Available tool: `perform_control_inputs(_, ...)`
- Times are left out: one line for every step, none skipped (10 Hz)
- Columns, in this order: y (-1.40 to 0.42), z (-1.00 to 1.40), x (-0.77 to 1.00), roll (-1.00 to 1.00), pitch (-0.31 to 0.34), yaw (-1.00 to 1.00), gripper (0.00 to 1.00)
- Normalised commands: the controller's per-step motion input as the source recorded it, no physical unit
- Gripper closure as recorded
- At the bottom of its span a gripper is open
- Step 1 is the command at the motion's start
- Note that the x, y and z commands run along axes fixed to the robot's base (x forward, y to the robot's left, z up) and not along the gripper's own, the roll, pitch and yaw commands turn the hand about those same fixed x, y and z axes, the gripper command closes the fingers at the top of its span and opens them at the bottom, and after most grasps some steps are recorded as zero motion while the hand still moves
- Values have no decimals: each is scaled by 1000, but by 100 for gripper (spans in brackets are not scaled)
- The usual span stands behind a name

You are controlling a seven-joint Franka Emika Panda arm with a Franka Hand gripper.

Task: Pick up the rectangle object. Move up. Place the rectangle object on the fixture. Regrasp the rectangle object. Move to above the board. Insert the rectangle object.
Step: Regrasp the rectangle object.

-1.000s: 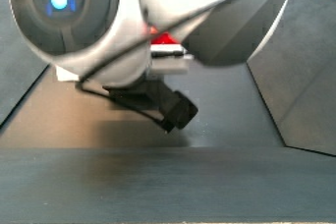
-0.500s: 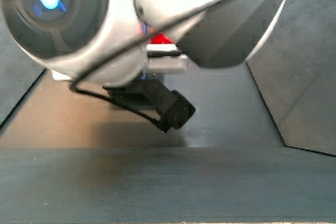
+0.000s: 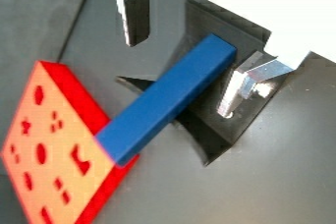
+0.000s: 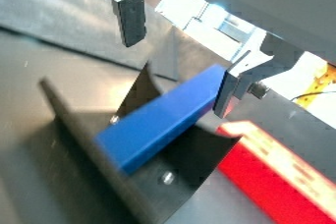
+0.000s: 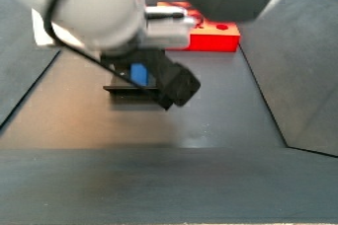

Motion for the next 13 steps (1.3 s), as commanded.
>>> perform_control_inputs(-2, 538, -29, 58, 60, -15, 0)
perform_control_inputs(-1, 355, -28, 55, 57, -19, 0)
perform_control_inputs(-1, 175, -27, 53, 55, -22, 0)
perform_control_inputs(-1000, 888, 4, 1000, 58, 17, 0)
perform_control_inputs(-1000, 889, 3, 1000, 58, 18, 0)
perform_control_inputs(-1000, 886, -17, 1000, 49, 17, 0)
perform_control_inputs(-1000, 850, -50, 1000, 38, 16, 0)
perform_control_inputs(-1000, 801, -59, 1000, 34, 16, 0)
perform_control_inputs(-1000, 711, -59, 1000, 31, 15, 0)
perform_control_inputs(-1000, 652, -62, 1000, 30, 15, 0)
perform_control_inputs(-870, 412, -57, 1000, 26, 16, 0)
perform_control_inputs(-677, 218, -44, 1000, 22, 16, 0)
perform_control_inputs(-403, 112, -31, 1000, 18, 17, 0)
